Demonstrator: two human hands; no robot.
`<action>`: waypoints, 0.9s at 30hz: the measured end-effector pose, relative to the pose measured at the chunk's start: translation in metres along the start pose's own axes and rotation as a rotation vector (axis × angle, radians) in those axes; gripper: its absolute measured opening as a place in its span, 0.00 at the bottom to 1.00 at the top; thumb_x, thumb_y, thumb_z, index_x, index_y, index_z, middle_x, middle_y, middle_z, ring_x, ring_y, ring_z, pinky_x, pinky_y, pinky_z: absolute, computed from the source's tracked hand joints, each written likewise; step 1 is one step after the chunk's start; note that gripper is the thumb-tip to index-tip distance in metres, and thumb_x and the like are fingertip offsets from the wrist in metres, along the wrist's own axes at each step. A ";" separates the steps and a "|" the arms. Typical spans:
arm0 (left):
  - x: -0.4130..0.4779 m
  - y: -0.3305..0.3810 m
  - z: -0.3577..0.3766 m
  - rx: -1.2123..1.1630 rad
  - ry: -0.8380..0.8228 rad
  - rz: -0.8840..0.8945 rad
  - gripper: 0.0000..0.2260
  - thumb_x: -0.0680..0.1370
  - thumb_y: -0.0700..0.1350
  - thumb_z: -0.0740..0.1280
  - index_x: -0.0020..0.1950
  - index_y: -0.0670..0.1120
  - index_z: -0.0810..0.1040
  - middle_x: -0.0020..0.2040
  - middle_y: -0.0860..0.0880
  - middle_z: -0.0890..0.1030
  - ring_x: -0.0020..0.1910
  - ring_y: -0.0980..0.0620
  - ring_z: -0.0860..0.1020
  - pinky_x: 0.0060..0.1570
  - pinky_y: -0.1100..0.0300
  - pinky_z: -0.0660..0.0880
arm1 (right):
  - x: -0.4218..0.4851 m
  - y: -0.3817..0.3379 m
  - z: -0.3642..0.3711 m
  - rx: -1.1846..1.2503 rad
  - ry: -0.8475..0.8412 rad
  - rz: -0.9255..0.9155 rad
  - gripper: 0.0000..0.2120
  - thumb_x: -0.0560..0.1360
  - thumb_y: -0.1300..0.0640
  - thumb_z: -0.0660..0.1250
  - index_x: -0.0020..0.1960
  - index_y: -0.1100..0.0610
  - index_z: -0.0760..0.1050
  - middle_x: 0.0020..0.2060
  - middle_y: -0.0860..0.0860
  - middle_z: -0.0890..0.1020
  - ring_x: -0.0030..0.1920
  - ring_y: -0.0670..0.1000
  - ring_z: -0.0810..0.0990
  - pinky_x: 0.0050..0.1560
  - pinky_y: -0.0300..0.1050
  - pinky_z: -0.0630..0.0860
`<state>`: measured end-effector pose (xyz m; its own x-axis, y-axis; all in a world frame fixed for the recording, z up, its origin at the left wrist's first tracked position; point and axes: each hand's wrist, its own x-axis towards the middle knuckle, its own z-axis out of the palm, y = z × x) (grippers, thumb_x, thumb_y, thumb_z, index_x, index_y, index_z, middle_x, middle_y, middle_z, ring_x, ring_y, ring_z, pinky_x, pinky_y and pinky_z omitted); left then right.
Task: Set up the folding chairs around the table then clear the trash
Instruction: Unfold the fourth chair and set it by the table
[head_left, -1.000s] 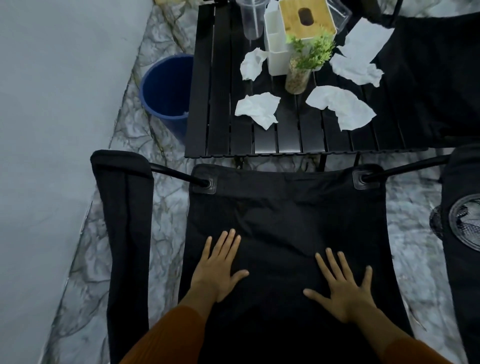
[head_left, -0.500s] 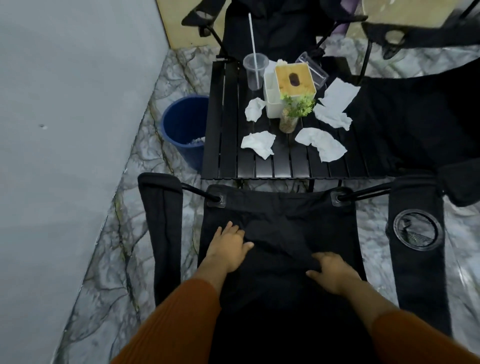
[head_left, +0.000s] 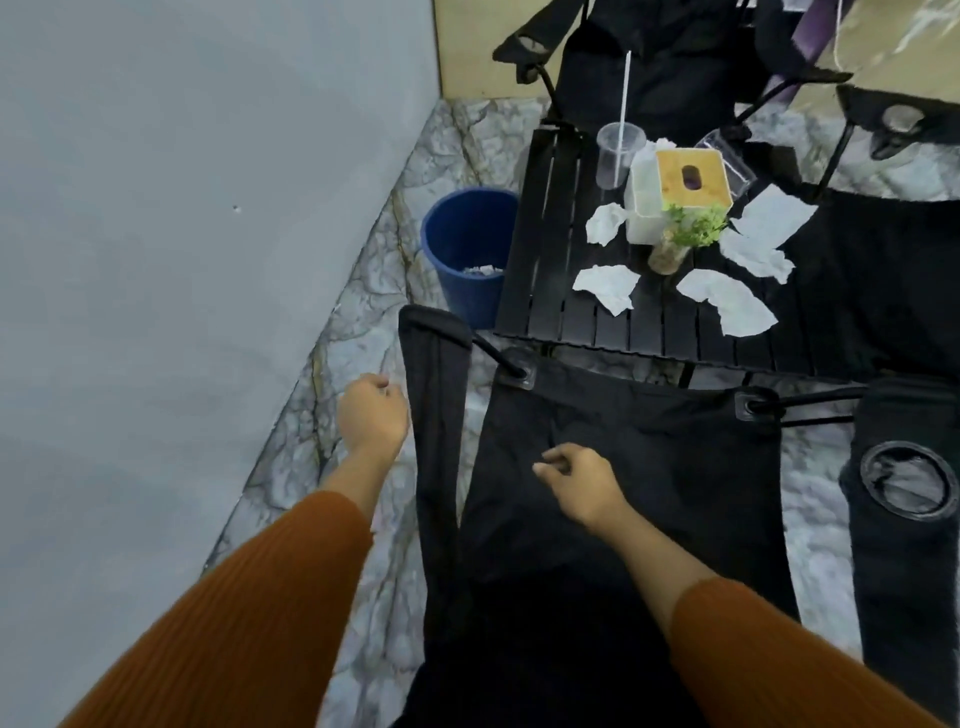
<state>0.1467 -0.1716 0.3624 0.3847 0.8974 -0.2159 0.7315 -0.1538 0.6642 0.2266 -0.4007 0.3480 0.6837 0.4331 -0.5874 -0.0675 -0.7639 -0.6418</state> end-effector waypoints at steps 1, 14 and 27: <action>0.007 -0.010 -0.001 -0.036 -0.029 -0.058 0.12 0.78 0.44 0.64 0.48 0.35 0.80 0.45 0.36 0.82 0.48 0.37 0.80 0.47 0.52 0.75 | 0.007 -0.009 0.015 0.052 0.001 0.009 0.15 0.77 0.52 0.66 0.60 0.60 0.76 0.49 0.53 0.80 0.51 0.52 0.79 0.49 0.43 0.75; 0.054 -0.032 0.047 -0.321 -0.186 -0.158 0.22 0.76 0.46 0.70 0.26 0.45 0.65 0.25 0.49 0.66 0.26 0.52 0.65 0.31 0.58 0.66 | 0.099 -0.081 0.102 0.520 0.220 0.185 0.12 0.73 0.57 0.72 0.36 0.60 0.74 0.35 0.53 0.80 0.39 0.51 0.78 0.45 0.46 0.77; 0.020 -0.064 0.027 -0.524 -0.421 -0.362 0.09 0.72 0.38 0.73 0.48 0.33 0.80 0.46 0.39 0.84 0.42 0.46 0.83 0.43 0.55 0.83 | 0.054 -0.057 0.099 0.534 0.059 0.138 0.05 0.73 0.65 0.71 0.48 0.61 0.78 0.42 0.56 0.85 0.45 0.54 0.85 0.48 0.48 0.82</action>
<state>0.1226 -0.1549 0.2960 0.4304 0.6048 -0.6700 0.5309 0.4307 0.7298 0.1959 -0.2866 0.3037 0.6807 0.3069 -0.6652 -0.5080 -0.4563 -0.7305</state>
